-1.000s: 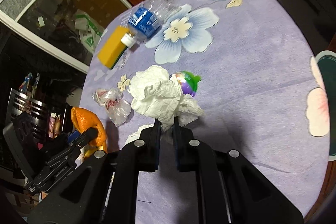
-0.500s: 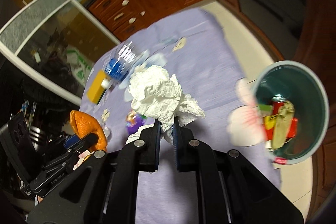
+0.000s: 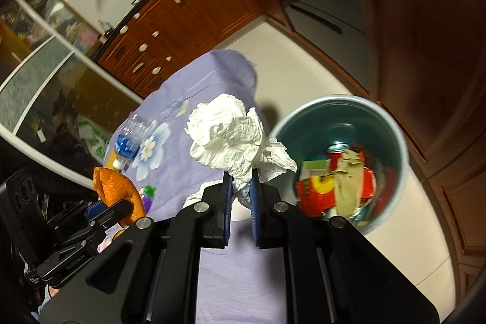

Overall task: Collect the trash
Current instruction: 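Carry the tissue and orange peel over the bin and open both grippers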

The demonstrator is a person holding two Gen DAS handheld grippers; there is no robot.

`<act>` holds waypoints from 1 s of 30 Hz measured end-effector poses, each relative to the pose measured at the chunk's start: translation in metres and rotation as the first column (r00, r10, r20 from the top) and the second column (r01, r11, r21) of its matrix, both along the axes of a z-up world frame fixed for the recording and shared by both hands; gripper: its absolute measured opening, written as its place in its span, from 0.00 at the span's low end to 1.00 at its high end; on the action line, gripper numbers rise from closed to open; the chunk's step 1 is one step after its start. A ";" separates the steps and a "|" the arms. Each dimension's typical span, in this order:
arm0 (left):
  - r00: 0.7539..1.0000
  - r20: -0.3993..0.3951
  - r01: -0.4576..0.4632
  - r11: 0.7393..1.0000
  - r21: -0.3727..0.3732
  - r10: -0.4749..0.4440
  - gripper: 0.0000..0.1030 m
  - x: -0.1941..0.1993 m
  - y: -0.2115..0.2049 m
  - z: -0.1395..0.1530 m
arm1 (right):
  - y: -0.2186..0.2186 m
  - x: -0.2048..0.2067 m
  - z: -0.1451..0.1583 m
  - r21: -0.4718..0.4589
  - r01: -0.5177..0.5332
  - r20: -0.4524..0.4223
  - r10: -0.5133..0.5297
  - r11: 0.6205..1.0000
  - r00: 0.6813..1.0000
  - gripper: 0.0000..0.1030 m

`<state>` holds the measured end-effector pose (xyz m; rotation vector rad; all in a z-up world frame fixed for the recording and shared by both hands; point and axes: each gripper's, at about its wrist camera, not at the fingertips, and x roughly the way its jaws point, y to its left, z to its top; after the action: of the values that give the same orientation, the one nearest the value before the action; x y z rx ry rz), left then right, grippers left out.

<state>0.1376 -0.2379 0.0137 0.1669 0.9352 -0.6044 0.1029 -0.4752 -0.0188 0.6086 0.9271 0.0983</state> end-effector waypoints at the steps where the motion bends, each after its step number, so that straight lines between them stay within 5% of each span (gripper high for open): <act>1: 1.000 -0.004 0.009 1.000 0.001 -0.009 0.25 0.000 -0.008 -0.001 | -0.009 -0.003 -0.002 0.001 0.011 -0.004 -0.011 1.000 1.000 0.10; 16: 0.988 -0.071 0.141 0.990 0.005 -0.140 0.27 0.016 -0.115 -0.034 | -0.083 -0.017 -0.033 -0.043 0.105 -0.094 -0.109 0.993 0.990 0.11; 19: 0.983 -0.094 0.161 0.987 0.024 -0.158 0.31 0.022 -0.132 -0.049 | -0.089 -0.015 -0.046 -0.038 0.110 -0.130 -0.114 0.993 0.985 0.11; 24: 0.982 -0.110 0.161 0.986 0.034 -0.157 0.55 0.032 -0.147 -0.067 | -0.088 -0.003 -0.059 -0.044 0.093 -0.166 -0.100 0.995 0.981 0.11; 30: 0.983 -0.128 0.139 0.989 0.042 -0.132 0.63 0.042 -0.143 -0.078 | -0.081 0.013 -0.071 -0.040 0.074 -0.200 -0.080 0.996 0.977 0.11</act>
<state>0.1799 -0.3805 -0.0643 0.2419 1.0675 -0.7235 0.1159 -0.5563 -0.0897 0.6316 1.0974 -0.0489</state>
